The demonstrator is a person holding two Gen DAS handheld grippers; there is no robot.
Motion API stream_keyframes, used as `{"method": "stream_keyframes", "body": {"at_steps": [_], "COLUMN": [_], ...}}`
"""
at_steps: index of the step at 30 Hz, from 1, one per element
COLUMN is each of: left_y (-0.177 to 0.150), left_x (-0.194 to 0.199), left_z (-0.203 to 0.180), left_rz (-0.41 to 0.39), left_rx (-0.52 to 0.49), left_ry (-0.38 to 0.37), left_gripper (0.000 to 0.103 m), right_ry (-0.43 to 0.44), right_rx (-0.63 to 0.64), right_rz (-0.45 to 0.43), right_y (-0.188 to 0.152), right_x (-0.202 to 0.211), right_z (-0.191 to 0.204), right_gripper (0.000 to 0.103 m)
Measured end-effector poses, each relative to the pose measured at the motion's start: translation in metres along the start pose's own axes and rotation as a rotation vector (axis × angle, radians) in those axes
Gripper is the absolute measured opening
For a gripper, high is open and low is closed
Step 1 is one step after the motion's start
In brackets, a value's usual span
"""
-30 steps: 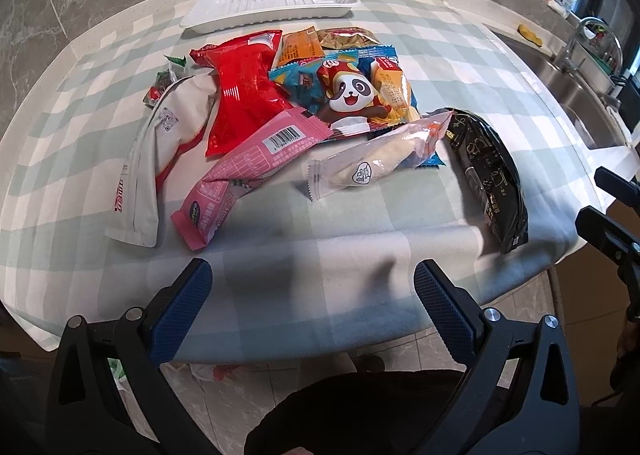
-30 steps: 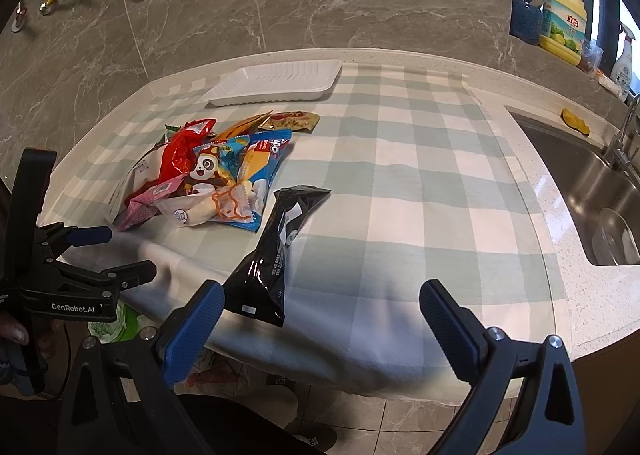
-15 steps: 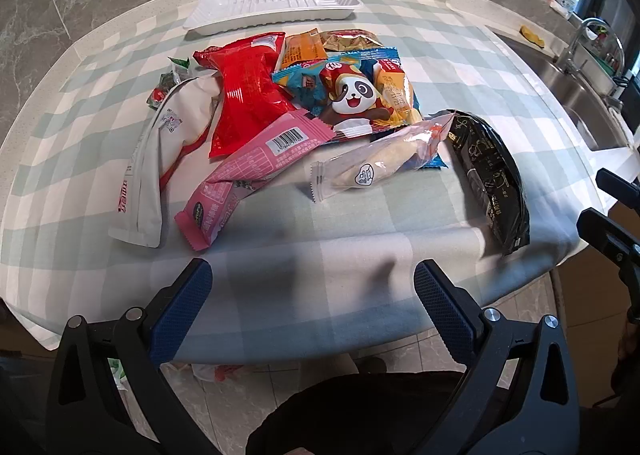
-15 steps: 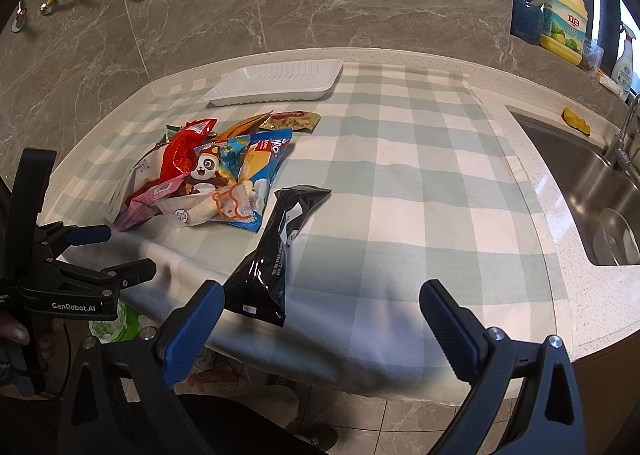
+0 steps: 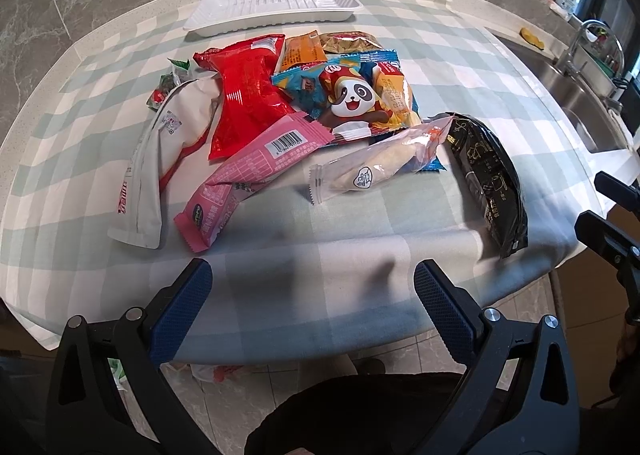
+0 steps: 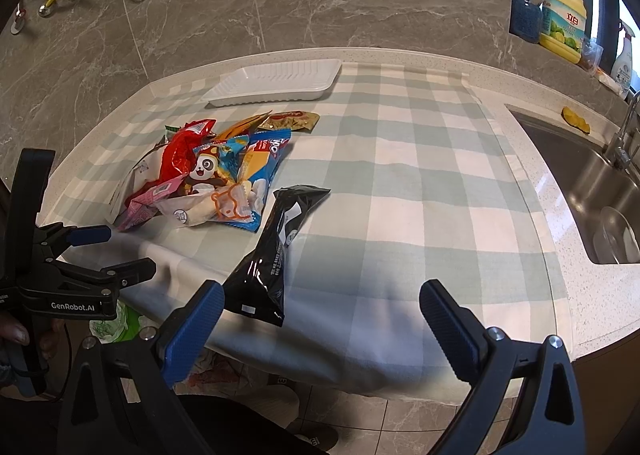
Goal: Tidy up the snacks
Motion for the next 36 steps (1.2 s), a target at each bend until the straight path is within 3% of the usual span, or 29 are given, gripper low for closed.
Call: {"method": "stream_keyframes", "body": {"at_steps": [36], "left_y": [-0.002], "left_x": [0.001], "left_z": [0.011], "left_rz": [-0.018], "left_rx": [0.031], "left_ry": [0.021], "left_gripper": [0.102], "right_ry": [0.008], "right_rx": [0.004], "right_rz": [0.004], "right_y": [0.000], "right_x": [-0.003], "right_z": [0.009], "right_gripper": [0.100]}}
Point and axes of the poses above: each gripper's, at about its wrist camera, not at the fingertips, and x roughly against the way its jaws point, z to its left, y to its top, the point moved 3 cm from there along -x, roughly the way its jaws point, and after that the axes turned 7 degrees about -y, right-handed, at the moved point
